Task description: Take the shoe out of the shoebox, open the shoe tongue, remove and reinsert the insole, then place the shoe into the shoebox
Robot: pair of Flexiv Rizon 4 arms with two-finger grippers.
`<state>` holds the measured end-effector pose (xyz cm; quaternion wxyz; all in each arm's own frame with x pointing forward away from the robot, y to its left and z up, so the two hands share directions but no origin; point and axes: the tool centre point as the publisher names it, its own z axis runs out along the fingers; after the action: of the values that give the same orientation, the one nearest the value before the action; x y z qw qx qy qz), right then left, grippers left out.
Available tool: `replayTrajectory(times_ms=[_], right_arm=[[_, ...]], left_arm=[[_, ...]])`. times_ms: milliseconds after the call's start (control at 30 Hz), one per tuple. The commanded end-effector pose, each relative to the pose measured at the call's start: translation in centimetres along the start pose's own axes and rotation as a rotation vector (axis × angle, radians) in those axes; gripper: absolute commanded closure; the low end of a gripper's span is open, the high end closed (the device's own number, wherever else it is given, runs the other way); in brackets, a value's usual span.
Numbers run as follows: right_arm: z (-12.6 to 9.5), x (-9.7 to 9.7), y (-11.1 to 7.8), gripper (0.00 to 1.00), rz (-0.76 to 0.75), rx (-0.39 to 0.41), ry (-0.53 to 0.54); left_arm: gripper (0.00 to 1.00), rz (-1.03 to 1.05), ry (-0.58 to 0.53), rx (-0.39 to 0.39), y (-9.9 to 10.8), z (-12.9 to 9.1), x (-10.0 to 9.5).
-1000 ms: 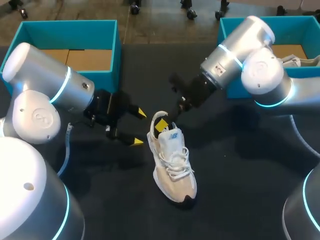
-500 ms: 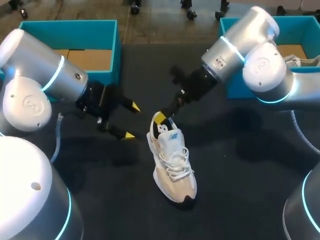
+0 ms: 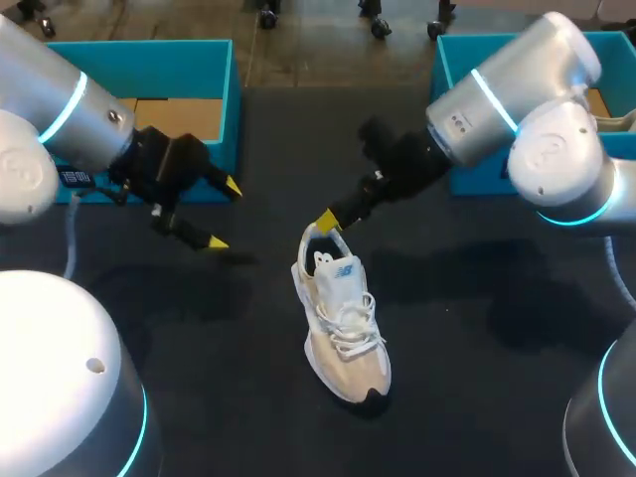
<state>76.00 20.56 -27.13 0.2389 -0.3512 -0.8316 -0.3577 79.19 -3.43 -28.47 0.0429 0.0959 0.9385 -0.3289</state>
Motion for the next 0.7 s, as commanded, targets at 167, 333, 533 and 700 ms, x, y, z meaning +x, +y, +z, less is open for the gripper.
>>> replayTrajectory(times_ms=[167,333,533,700], right_arm=[[0.5,0.2,-2.0,1.00,0.113,-0.043,-0.135],[0.6,0.4,-2.5,1.00,0.164,-0.079,-0.226],[0.6,1.0,-2.8,1.00,0.187,-0.109,-0.330],[0.4,1.5,-2.5,1.00,0.224,-0.079,-0.413]], left_arm=[[0.00,0.020,0.036,-0.026,0.5,-3.0,0.5],[0.00,0.054,0.075,-0.055,0.5,-4.2,0.1],[0.00,0.055,0.048,-0.096,1.1,-5.6,-0.7],[0.00,0.046,0.028,-0.103,1.4,-6.9,-1.1]])
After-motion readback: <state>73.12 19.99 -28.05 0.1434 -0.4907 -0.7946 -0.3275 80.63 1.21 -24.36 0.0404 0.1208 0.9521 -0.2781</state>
